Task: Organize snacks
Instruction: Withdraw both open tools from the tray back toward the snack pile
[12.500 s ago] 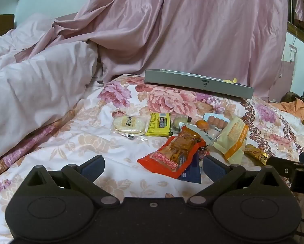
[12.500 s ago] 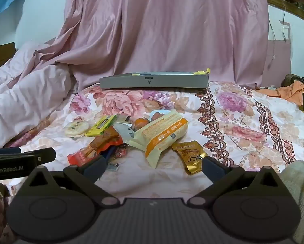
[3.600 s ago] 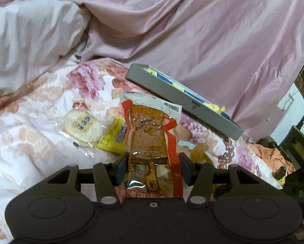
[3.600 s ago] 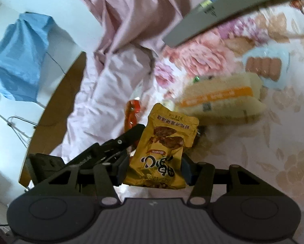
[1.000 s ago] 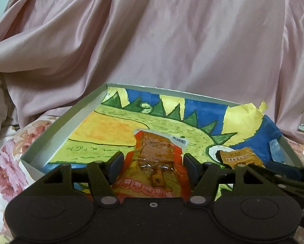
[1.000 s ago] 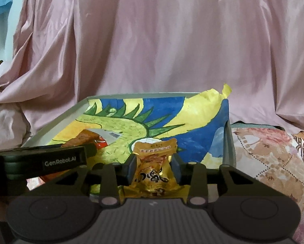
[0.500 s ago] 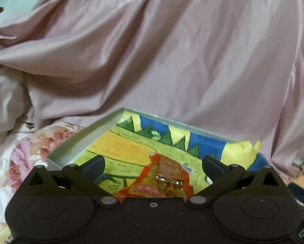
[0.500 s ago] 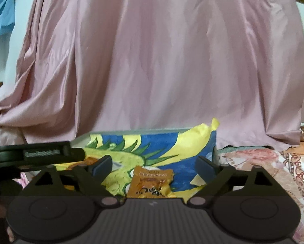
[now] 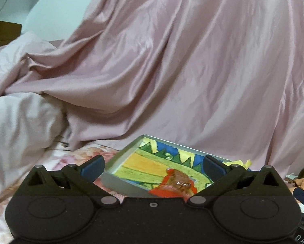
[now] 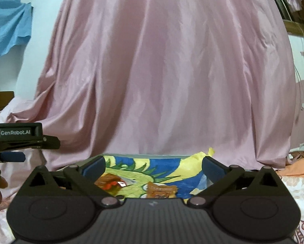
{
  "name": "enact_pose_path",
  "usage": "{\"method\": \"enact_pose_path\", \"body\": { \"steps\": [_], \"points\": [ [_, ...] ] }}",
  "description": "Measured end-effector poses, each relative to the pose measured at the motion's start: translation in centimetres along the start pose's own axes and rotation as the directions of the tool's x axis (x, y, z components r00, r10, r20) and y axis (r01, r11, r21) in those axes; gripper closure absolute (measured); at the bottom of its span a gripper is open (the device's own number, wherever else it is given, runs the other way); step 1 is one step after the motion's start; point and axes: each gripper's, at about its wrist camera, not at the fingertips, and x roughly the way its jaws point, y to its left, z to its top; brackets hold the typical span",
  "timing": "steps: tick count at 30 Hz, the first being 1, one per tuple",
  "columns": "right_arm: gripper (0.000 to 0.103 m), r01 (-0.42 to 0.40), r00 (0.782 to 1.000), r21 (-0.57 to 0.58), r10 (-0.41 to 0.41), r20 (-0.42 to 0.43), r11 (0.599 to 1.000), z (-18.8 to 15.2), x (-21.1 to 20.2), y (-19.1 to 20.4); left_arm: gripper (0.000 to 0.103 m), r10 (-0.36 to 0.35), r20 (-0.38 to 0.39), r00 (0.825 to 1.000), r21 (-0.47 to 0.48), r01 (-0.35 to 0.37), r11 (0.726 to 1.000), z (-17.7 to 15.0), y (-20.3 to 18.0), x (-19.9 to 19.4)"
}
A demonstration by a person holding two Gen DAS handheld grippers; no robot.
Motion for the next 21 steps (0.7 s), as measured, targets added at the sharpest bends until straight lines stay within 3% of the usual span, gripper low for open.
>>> {"method": "enact_pose_path", "body": {
  "steps": [14,21],
  "points": [
    [0.0,-0.069,0.997,-0.07,0.066,-0.047,0.995,-1.1,-7.9,4.3,0.001,0.032,-0.025,0.999,0.024,-0.031,0.999,-2.4,5.1,-7.9],
    [0.0,-0.105,0.983,-0.033,0.098,-0.156,0.994,-2.6,-10.7,6.2,0.001,0.035,-0.068,0.997,0.054,-0.032,0.998,-4.5,7.3,-10.6]
  ]
}}
